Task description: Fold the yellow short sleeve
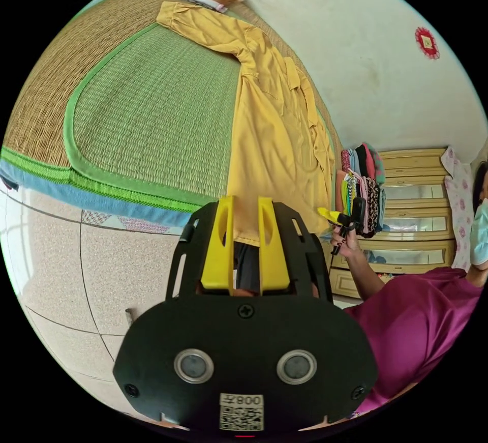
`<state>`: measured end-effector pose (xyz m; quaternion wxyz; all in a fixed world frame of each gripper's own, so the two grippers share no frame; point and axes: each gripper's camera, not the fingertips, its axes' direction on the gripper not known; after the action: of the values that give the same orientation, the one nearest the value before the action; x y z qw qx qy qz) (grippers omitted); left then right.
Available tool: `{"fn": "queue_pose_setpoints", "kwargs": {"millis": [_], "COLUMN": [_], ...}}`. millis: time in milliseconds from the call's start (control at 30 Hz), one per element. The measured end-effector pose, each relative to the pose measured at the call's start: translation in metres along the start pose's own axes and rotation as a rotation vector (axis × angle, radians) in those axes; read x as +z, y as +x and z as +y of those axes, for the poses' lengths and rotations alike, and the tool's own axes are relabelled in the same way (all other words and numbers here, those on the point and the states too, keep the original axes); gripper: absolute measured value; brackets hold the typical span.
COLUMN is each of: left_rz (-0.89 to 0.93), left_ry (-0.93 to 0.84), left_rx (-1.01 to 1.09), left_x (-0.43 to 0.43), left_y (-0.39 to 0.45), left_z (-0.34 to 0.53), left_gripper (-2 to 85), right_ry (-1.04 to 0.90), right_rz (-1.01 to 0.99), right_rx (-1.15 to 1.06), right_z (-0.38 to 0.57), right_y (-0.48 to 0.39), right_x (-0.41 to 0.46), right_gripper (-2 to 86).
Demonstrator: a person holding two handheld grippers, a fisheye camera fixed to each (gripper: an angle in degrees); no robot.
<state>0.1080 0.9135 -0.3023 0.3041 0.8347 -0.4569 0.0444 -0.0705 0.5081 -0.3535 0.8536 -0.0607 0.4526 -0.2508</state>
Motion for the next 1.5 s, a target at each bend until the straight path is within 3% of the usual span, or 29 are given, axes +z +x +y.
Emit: {"fn": "queue_pose_setpoints", "kwargs": {"millis": [233, 433, 500, 667, 733, 833, 933, 1033, 1267, 1500], "left_rz": [0.043, 0.048, 0.084, 0.200, 0.179, 0.155, 0.140, 0.118, 0.085, -0.060], "left_ry": [0.001, -0.048, -0.042, 0.001, -0.012, -0.046, -0.063, -0.063, -0.058, -0.132], "left_rx": [-0.059, -0.051, -0.041, -0.014, -0.003, -0.038, -0.079, -0.077, 0.026, 0.059], "left_x": [0.004, 0.009, 0.006, -0.016, -0.019, -0.006, 0.004, 0.005, 0.004, 0.028], "left_y": [-0.019, -0.016, -0.012, -0.002, -0.001, -0.011, -0.019, -0.016, 0.014, 0.030], "left_z": [0.012, 0.011, 0.011, 0.010, 0.008, 0.006, 0.007, 0.009, -0.002, -0.010], "left_gripper": [7.4, 3.2, 2.3, 1.4, 1.3, 1.1, 0.9, 0.8, 1.8, 0.6], "right_ry": [-0.183, -0.211, -0.204, -0.095, -0.067, -0.111, -0.064, -0.071, -0.130, -0.140], "right_rz": [0.218, 0.194, 0.137, -0.321, -0.387, -0.252, -0.323, -0.208, -0.133, -0.133], "right_rx": [-0.189, -0.262, -0.241, -0.183, -0.140, 0.005, 0.152, 0.220, 0.239, 0.241], "right_z": [-0.006, -0.020, -0.025, -0.050, -0.058, -0.064, -0.057, -0.053, -0.057, -0.060], "right_y": [-0.030, -0.033, -0.030, -0.018, -0.004, 0.037, 0.089, 0.111, 0.116, 0.111], "right_x": [0.046, 0.056, 0.048, -0.015, -0.034, -0.035, -0.031, -0.029, -0.025, -0.027], "right_gripper": [14.4, 13.3, 12.8, 11.3, 10.6, 9.4, 7.9, 6.2, 0.9, 0.2]}}
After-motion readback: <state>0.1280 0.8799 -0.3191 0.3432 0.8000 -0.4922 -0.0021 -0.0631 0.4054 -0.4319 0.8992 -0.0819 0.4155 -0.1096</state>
